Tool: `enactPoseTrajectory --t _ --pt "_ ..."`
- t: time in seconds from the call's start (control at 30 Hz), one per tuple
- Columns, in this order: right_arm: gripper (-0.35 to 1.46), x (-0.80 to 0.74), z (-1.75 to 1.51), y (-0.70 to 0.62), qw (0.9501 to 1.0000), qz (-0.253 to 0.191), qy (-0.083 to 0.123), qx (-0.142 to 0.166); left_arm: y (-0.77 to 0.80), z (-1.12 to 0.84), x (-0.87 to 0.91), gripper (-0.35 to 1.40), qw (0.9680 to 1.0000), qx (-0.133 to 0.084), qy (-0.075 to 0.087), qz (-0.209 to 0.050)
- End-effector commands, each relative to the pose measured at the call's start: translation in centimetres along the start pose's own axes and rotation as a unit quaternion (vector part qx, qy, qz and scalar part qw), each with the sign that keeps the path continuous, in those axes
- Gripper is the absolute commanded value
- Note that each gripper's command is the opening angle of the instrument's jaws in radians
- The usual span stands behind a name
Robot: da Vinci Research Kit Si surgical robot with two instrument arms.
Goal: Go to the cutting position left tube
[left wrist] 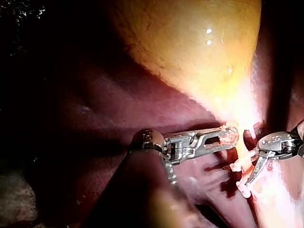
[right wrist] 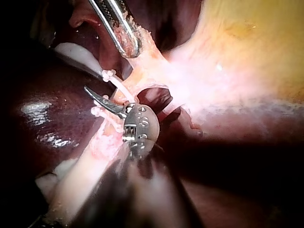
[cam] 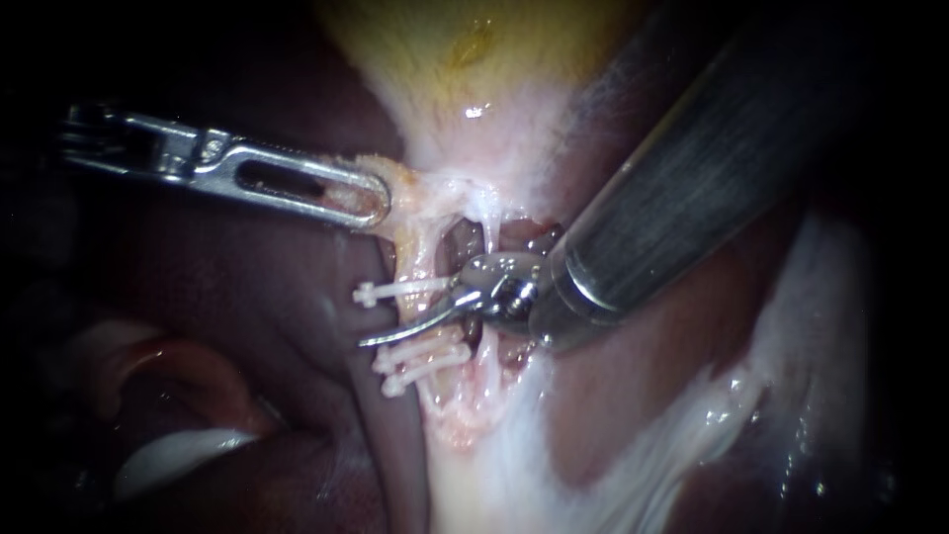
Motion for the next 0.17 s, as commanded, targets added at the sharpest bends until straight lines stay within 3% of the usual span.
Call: enactPoseTrajectory --t 0.03,0.17 --pt "1.18 0.00 0.00 0.00 1.0000 0.000 0.000 0.000 0.00 0.00 0.00 -0.18 1.0000 0.000 0.000 0.000" --pt "1.18 -0.03 0.00 0.00 1.0000 -0.001 -0.001 0.000 0.00 0.00 0.00 -0.18 1.0000 0.000 0.000 0.000"
